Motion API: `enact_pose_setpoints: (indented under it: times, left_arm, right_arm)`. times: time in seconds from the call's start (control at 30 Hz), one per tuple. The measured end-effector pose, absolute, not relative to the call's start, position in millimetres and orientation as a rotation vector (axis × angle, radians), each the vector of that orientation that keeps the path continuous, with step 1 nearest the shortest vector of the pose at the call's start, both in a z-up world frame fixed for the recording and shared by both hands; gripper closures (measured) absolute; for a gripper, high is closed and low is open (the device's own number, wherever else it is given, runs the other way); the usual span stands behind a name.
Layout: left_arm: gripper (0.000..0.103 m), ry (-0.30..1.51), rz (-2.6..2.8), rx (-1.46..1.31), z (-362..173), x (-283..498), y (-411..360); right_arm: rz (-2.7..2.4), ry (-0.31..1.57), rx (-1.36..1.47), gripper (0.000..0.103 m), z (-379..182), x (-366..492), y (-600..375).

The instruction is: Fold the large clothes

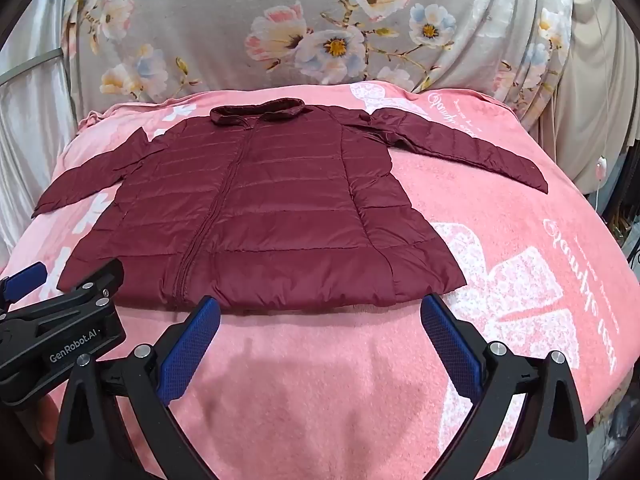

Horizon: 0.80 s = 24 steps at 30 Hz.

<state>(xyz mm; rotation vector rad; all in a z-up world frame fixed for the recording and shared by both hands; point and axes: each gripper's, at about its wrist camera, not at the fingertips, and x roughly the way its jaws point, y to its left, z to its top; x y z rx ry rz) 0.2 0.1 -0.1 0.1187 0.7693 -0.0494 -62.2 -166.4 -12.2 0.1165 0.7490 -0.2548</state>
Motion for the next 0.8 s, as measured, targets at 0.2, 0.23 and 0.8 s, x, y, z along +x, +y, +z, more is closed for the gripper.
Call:
enact_pose_setpoints:
  times: [0.2,0.23,0.8]
  left_arm:
    - [0.005,0.766,-0.049,0.119,0.2,0.0,0.5]
    - [0.005,0.765,-0.048,0.119,0.3,0.0,0.8]
    - [0.005,0.764,-0.048,0.125,-0.1,0.4,-0.7]
  right_arm:
    - [-0.257,0.749,0.107,0.005,-12.5,-62.3,-166.5]
    - [-0.256,0.749,0.107,0.005,-12.5,-62.2,-166.2]
    - [-0.255,0.748,0.112,0.005,-11.3,-60.5,-162.6]
